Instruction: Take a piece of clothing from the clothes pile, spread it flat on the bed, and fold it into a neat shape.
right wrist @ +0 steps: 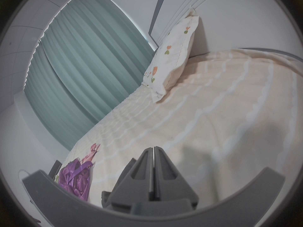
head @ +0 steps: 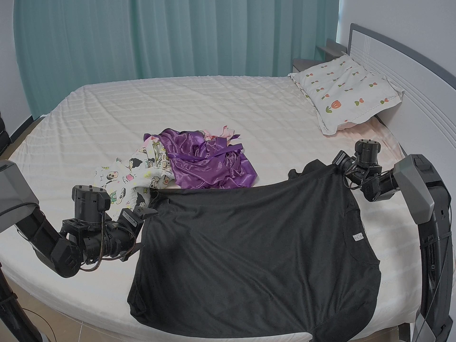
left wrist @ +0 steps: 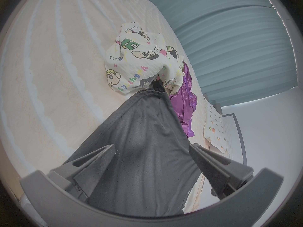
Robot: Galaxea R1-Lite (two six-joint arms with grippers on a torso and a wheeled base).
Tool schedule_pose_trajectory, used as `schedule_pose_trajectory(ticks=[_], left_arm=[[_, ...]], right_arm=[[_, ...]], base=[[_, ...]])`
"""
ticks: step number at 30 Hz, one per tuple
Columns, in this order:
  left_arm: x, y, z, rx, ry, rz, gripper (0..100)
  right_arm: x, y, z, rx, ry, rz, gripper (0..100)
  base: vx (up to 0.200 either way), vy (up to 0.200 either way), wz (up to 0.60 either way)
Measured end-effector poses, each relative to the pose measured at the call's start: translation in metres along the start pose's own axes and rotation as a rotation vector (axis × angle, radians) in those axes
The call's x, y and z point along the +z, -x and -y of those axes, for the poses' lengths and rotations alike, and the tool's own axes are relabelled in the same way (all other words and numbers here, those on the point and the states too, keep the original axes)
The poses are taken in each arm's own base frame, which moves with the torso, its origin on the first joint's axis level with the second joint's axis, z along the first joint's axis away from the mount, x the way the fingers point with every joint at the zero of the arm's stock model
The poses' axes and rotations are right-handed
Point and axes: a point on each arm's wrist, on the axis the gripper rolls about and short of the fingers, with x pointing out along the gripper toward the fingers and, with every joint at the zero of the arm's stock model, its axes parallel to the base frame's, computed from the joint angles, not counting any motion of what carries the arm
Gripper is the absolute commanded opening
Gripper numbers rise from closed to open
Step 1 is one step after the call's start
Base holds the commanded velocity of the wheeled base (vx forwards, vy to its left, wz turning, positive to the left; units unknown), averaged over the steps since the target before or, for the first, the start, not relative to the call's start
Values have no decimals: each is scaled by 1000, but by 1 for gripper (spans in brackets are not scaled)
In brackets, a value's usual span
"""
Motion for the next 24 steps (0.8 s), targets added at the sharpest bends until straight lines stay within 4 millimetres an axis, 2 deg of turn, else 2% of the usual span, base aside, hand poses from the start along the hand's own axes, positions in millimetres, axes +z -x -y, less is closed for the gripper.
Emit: schedule_pose_trajectory(ticks=[4,9,13,18,21,24], left_arm=[[0,0,-1,2,1,-1,100],[-1,0,-1,4,1,-3,100],[-1,0,-2,6,1,-5,100],[-1,1,-3,9,1,-6,100],[-2,3,-3,10,1,-8,100],[-2,5,-3,8,1,-8,100]], right_arm=[[4,-3,8,-14,-6,20,100],[-3,-3,12,-24,-22,9,100],[3,1,14,-32,-28,16,100],[15,13,19,-54,-56,21,100],[13,28,20,-68,-90,-8,100],[9,45,22,-92,-114,-42,100]], base=[[0,0,0],[0,0,0],[0,0,0],[0,0,0],[0,0,0],[-200,0,0]])
